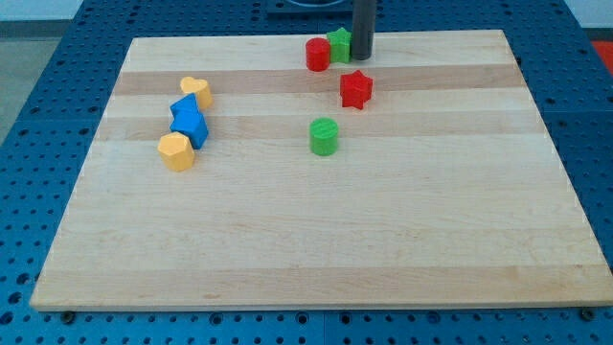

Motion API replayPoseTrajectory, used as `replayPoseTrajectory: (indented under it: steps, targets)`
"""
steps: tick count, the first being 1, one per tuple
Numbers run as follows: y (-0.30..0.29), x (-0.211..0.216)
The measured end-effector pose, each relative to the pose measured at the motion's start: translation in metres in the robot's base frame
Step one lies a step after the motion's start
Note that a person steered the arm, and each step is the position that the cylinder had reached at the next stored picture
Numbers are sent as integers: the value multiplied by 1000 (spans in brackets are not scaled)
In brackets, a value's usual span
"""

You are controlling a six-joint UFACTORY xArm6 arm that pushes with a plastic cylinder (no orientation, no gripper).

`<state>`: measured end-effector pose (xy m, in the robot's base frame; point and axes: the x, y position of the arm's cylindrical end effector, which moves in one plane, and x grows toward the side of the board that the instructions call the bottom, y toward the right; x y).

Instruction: Push the red star parallel to the right of the green circle

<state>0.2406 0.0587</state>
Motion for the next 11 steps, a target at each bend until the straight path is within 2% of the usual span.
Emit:
replayPoseTrajectory:
  steps: [5, 7, 8, 10, 11]
  targets:
    - [-2, 13]
    - [-14, 64]
    - [-1, 69]
    - [42, 127]
    - [42, 167]
